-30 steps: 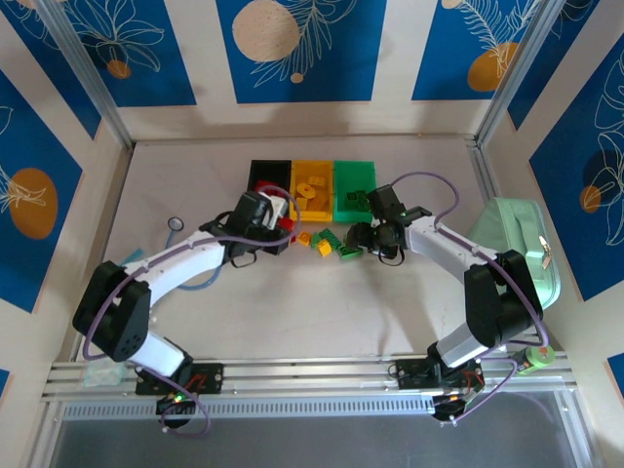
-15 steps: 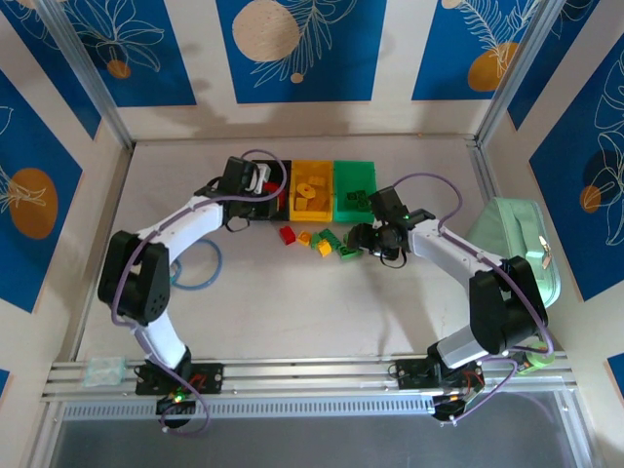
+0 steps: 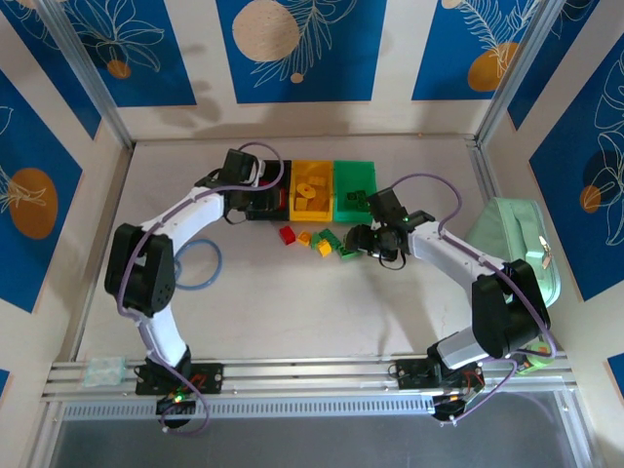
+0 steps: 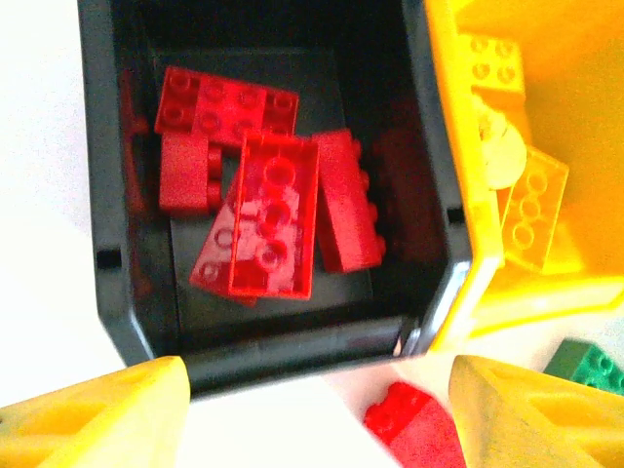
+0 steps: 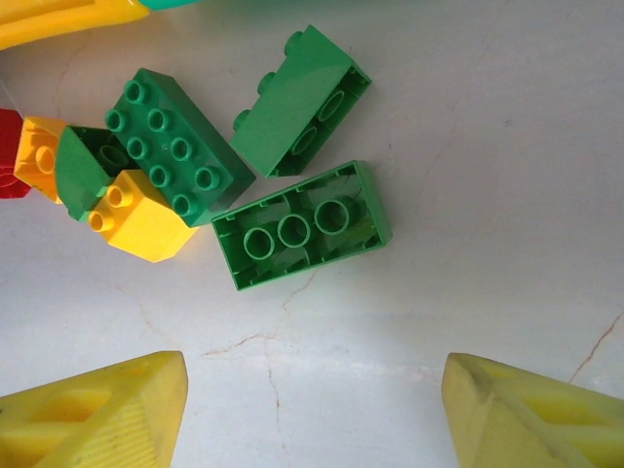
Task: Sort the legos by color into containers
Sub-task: Place the lego in the container, then pick up the lego from the center of the table.
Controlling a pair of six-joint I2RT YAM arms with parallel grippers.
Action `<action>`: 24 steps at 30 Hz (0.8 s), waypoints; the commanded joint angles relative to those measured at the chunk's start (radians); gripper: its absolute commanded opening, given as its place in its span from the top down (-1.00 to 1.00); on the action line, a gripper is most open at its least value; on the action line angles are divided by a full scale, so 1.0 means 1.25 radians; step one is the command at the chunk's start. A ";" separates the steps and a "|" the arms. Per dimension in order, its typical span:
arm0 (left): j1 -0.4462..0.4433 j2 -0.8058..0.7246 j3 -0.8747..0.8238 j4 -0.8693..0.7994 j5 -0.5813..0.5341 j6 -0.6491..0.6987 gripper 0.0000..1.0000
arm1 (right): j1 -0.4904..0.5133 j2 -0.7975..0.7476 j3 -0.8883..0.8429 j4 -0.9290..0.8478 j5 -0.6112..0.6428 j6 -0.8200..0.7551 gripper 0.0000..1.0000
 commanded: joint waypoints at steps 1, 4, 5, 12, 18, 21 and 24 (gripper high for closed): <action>-0.021 -0.051 -0.061 0.024 0.005 -0.009 -0.40 | 0.009 0.002 -0.004 -0.008 -0.005 0.013 -0.40; -0.036 -0.072 -0.117 0.056 0.020 -0.008 -0.40 | 0.016 0.011 0.001 -0.007 -0.004 0.015 -0.40; -0.039 -0.076 -0.134 0.065 0.023 -0.010 -0.40 | 0.019 0.013 0.003 -0.007 -0.004 0.015 -0.40; -0.050 -0.127 -0.235 0.128 0.059 -0.024 -0.40 | 0.028 0.021 0.007 -0.016 0.011 0.011 -0.40; -0.073 -0.193 -0.323 0.167 0.062 -0.023 -0.40 | 0.050 0.051 0.047 -0.036 0.027 -0.025 -0.40; -0.085 -0.230 -0.365 0.177 0.057 -0.024 -0.39 | 0.060 0.083 0.087 -0.055 0.040 -0.045 -0.39; -0.092 -0.274 -0.416 0.198 0.055 -0.036 -0.39 | 0.060 0.127 0.132 -0.087 0.059 -0.043 -0.39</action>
